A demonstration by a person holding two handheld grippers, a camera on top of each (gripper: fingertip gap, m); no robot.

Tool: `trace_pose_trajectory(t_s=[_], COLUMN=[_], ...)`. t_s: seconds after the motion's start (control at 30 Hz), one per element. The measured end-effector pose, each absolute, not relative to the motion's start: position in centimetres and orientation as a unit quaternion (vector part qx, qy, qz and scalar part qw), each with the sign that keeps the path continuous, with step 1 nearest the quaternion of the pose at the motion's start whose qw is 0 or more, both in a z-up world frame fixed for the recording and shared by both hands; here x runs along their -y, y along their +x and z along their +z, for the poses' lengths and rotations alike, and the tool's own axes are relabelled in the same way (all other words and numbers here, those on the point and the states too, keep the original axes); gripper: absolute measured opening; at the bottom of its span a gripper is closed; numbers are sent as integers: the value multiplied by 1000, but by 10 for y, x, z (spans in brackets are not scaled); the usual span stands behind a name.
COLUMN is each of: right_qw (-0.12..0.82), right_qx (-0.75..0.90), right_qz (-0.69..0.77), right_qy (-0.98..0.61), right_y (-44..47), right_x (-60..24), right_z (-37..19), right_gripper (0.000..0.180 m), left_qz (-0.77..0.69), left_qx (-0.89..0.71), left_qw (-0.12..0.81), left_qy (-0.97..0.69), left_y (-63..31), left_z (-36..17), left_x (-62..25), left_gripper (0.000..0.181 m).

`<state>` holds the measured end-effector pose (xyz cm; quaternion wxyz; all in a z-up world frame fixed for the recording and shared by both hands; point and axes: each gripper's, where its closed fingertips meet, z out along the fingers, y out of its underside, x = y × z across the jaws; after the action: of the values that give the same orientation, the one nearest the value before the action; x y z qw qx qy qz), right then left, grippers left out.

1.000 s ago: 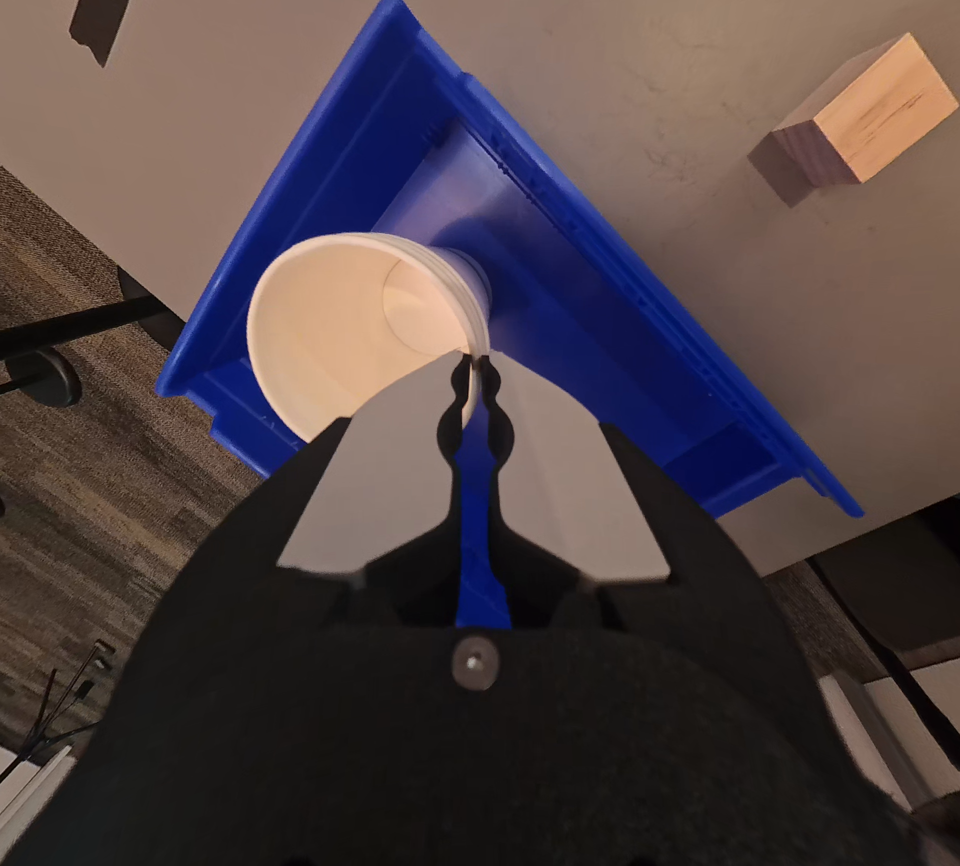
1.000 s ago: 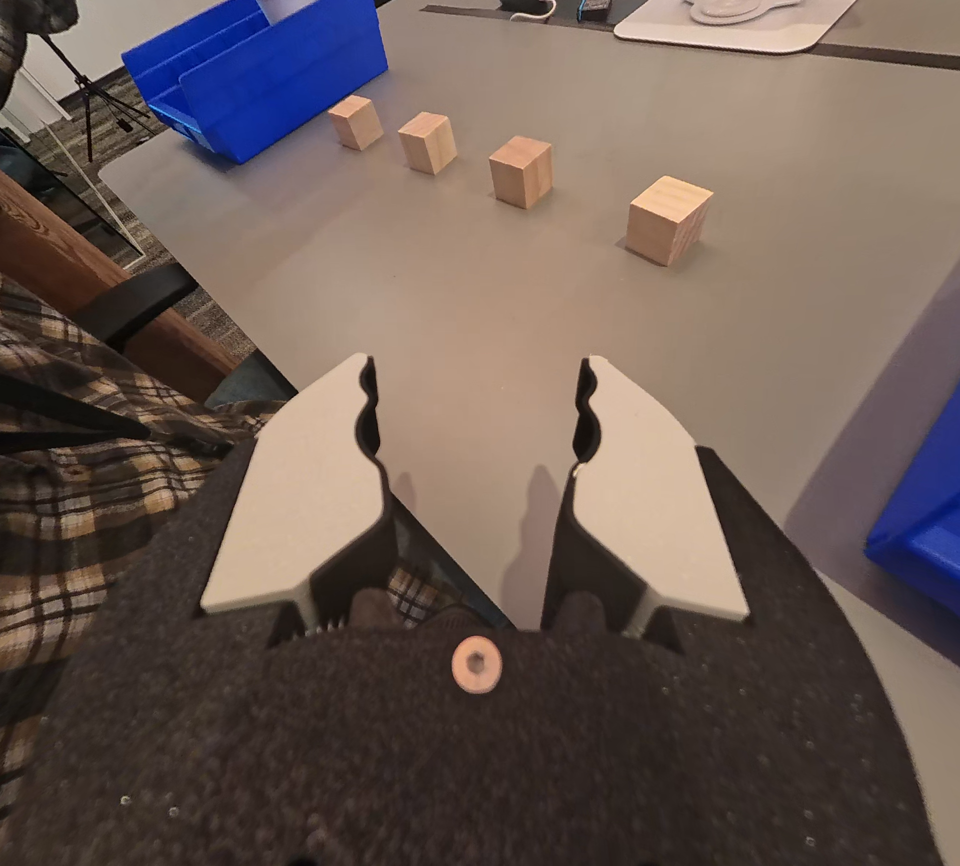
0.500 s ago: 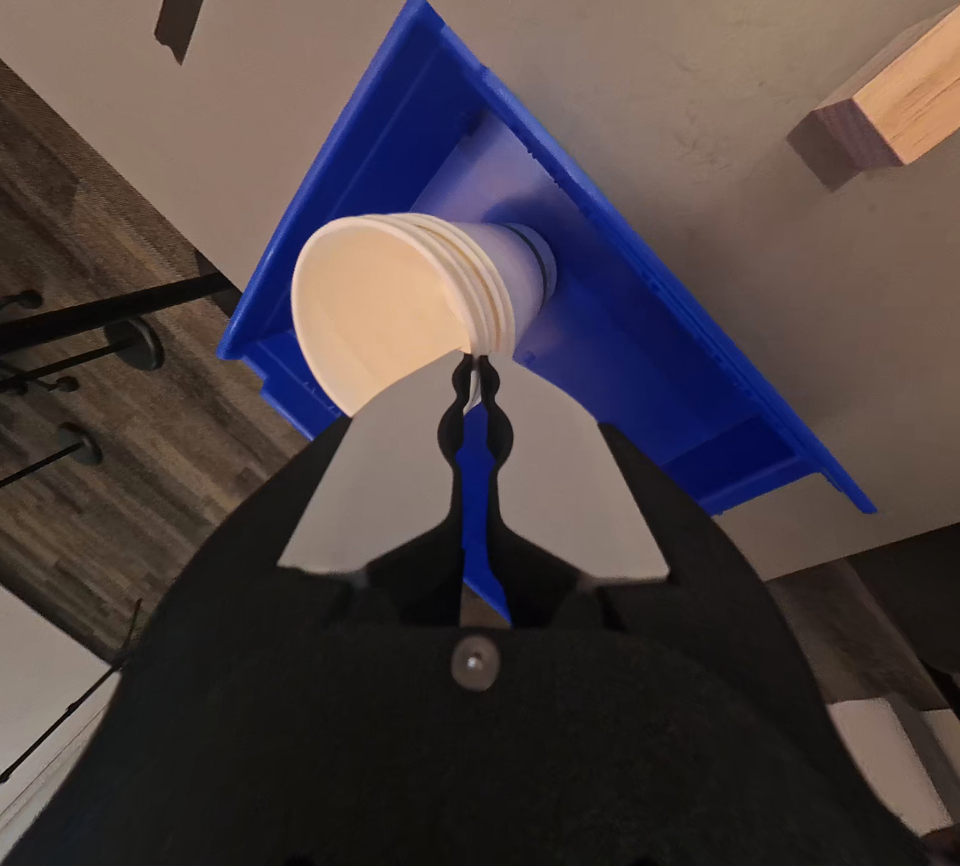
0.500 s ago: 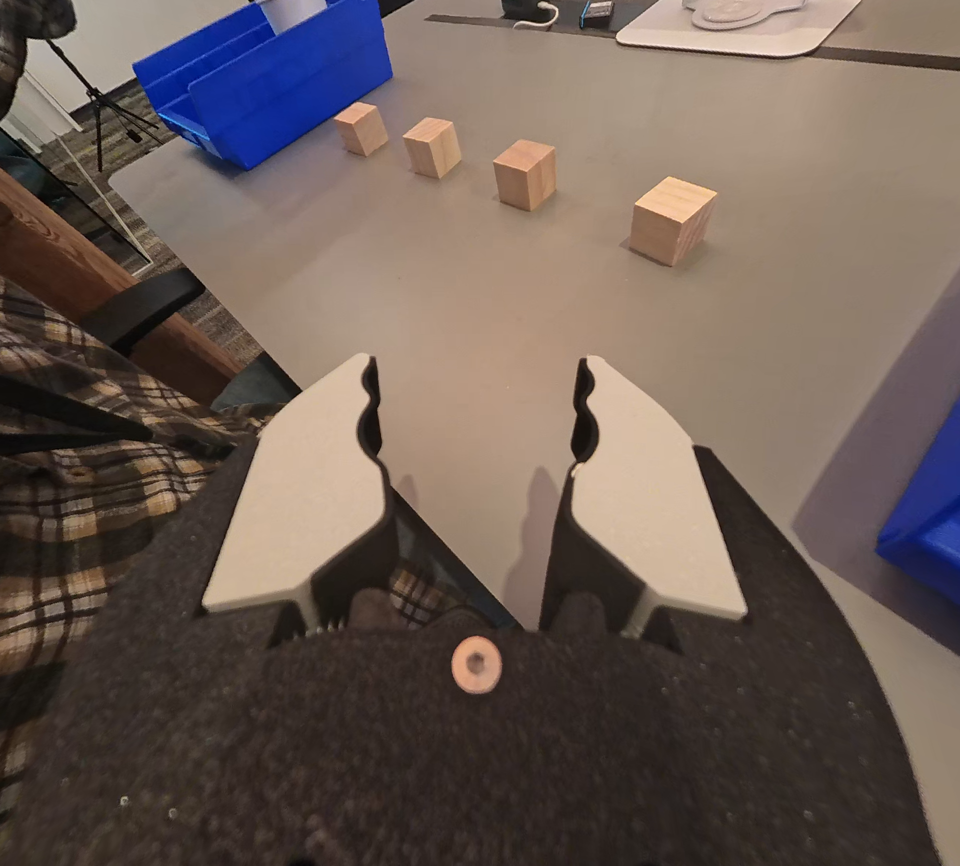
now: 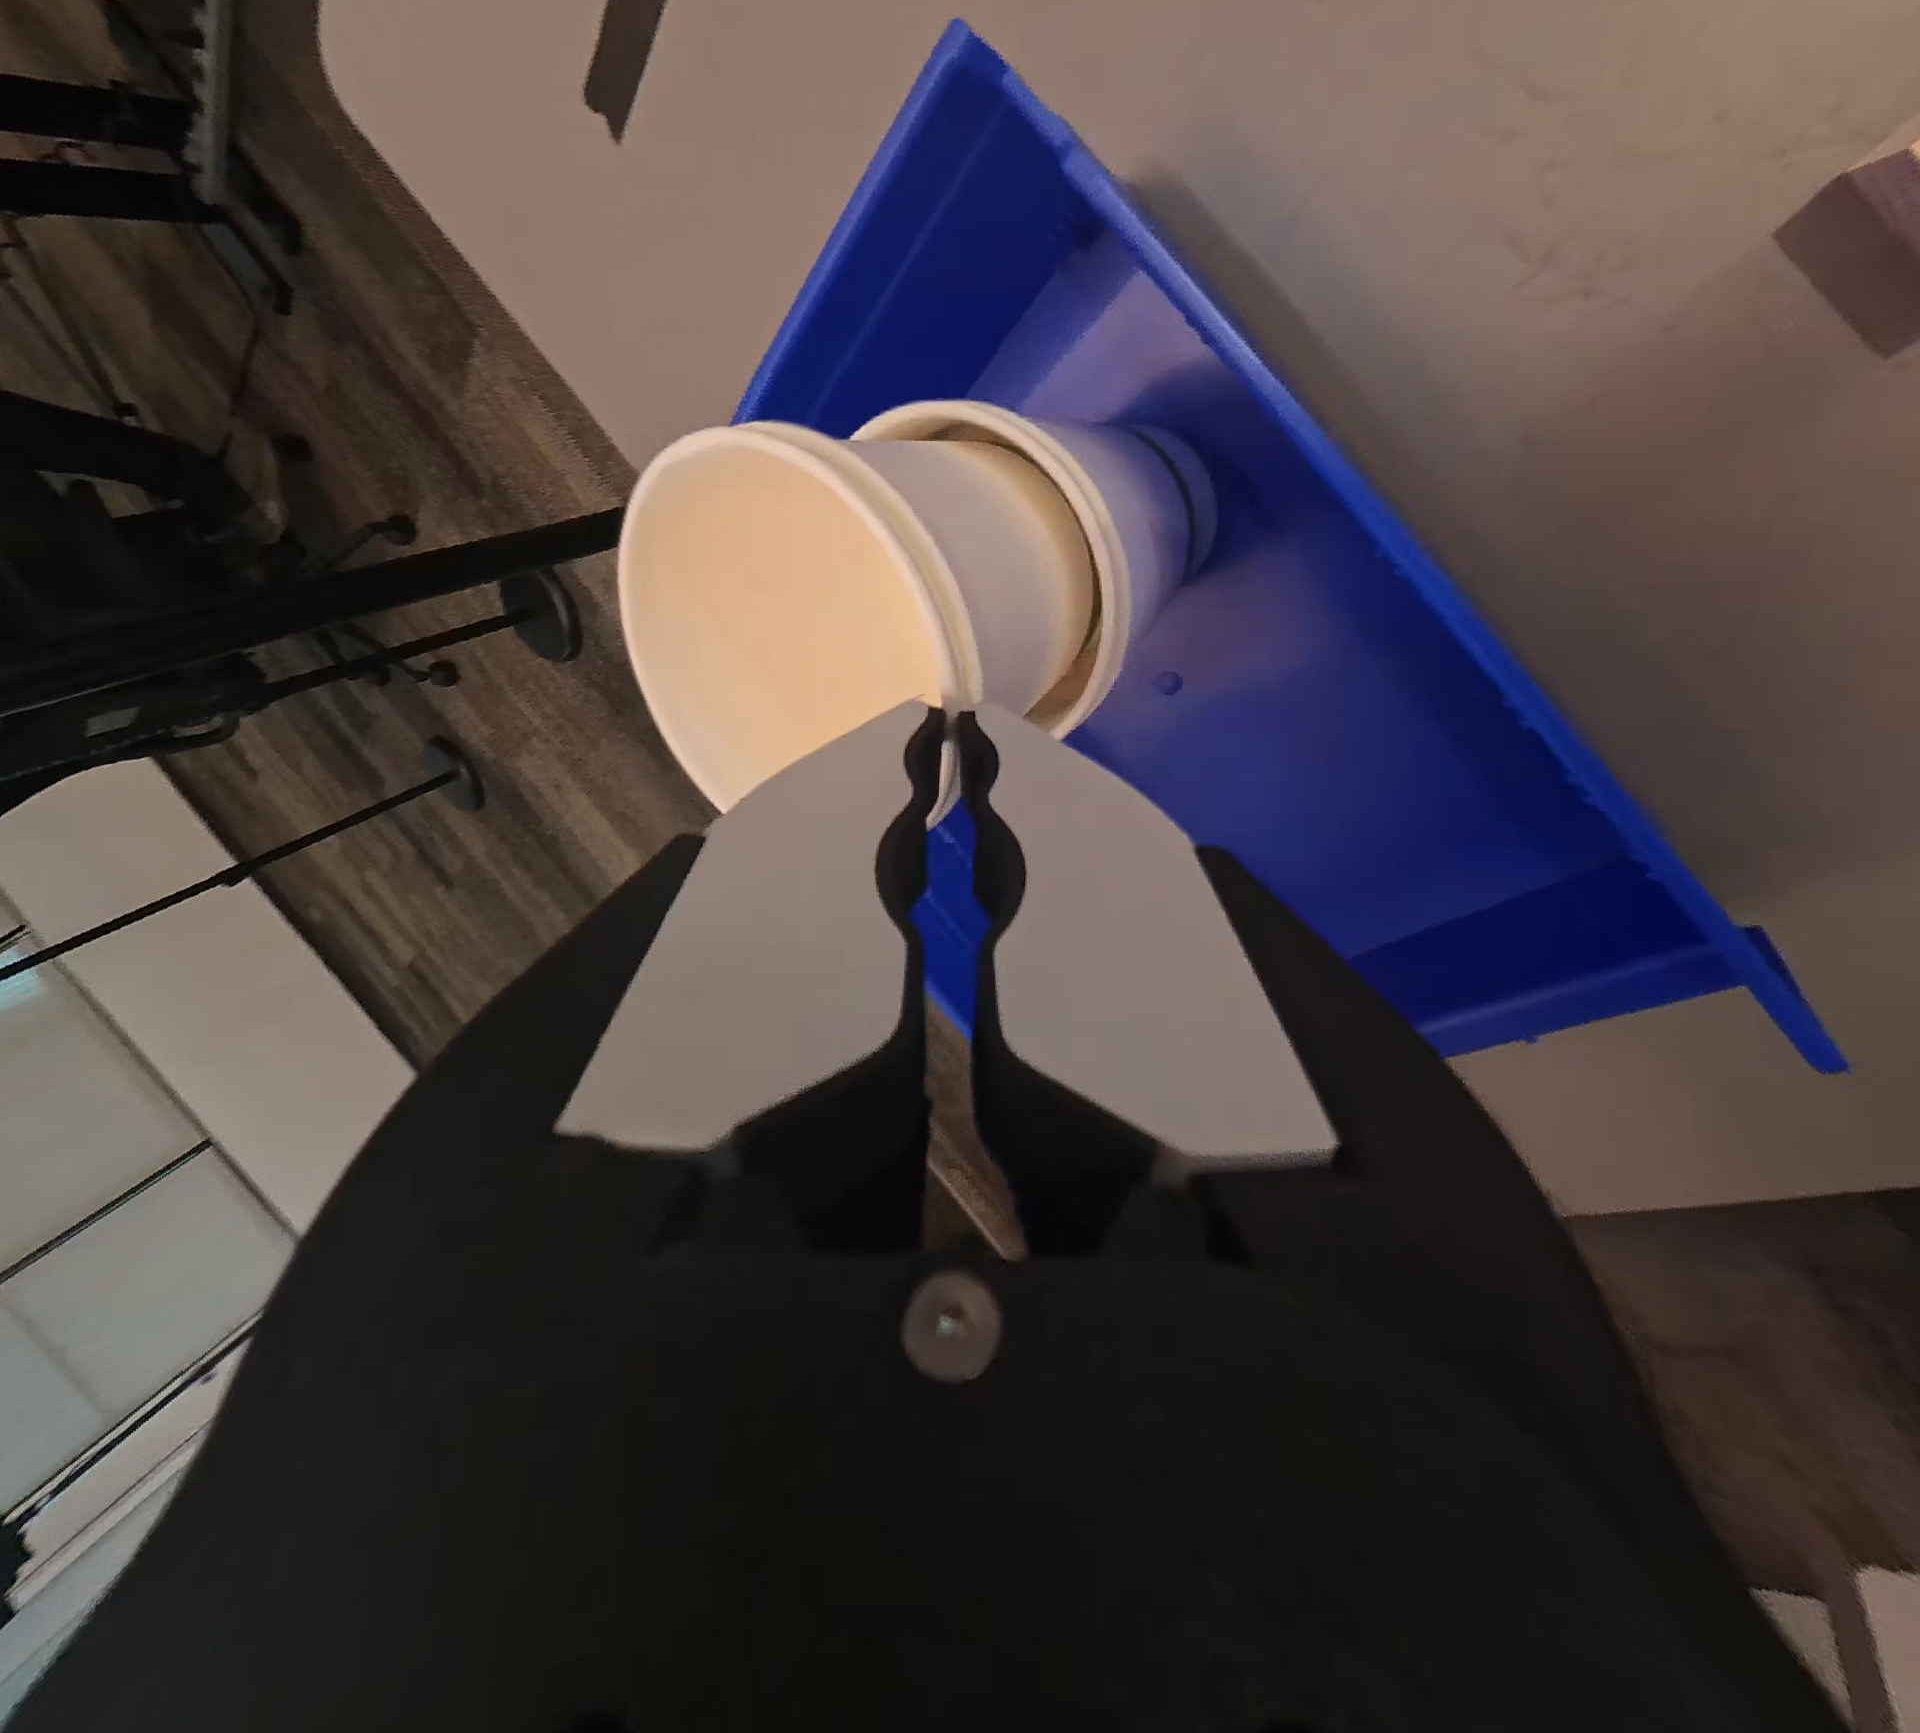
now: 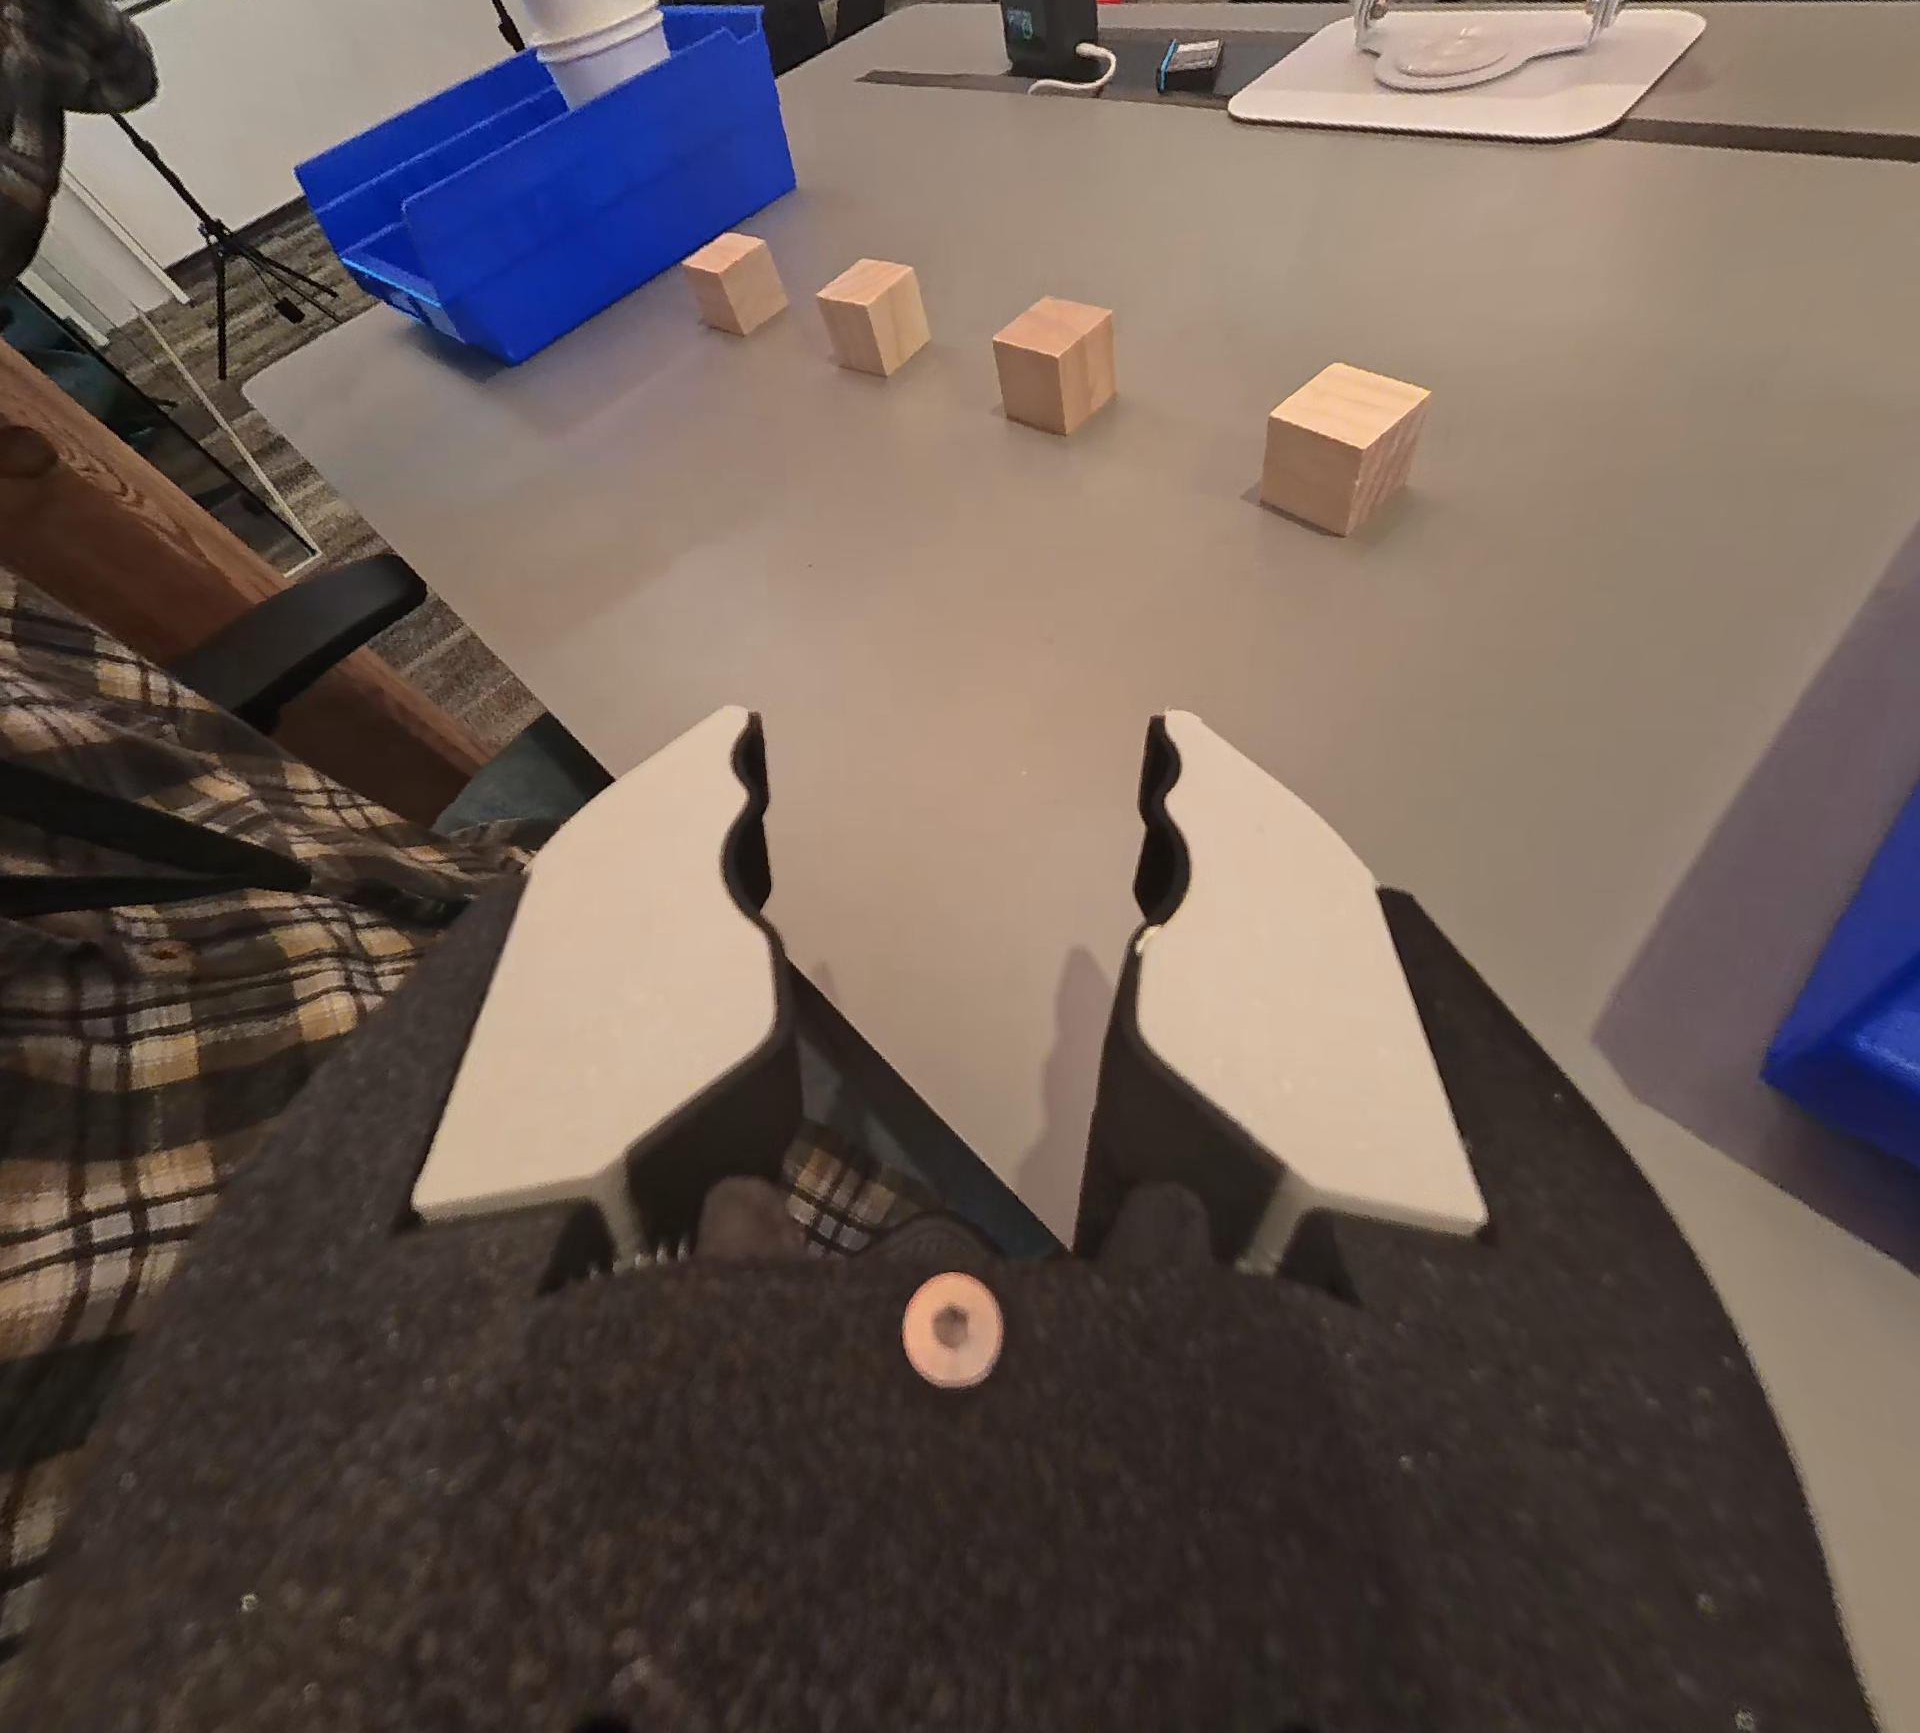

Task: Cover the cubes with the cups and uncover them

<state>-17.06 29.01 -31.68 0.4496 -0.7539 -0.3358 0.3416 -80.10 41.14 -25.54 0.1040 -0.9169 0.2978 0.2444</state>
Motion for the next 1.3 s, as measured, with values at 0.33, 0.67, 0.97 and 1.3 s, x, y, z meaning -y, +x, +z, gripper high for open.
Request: trace_pose_trajectory(t_s=[0.33, 0.67, 0.97, 1.3], right_qw=[450, 447, 446, 441], right_qx=[337, 340, 343, 346], right_qz=[342, 343, 343, 346], right_qy=[-753, -753, -753, -753], right_y=[-171, -174, -175, -181], right_x=[-289, -288, -287, -287], right_z=[-318, -319, -318, -321], right_gripper=[68, 68, 68, 68], left_qz=[295, 293, 305, 371], left_qx=[-290, -291, -282, -280], left_qw=[123, 129, 119, 118], left_qy=[-902, -901, -902, -877], left_y=[-800, -790, -799, -799], left_z=[-243, -219, -222, -203], left_x=[-408, -396, -396, -393], left_gripper=[2, 2, 2, 2])
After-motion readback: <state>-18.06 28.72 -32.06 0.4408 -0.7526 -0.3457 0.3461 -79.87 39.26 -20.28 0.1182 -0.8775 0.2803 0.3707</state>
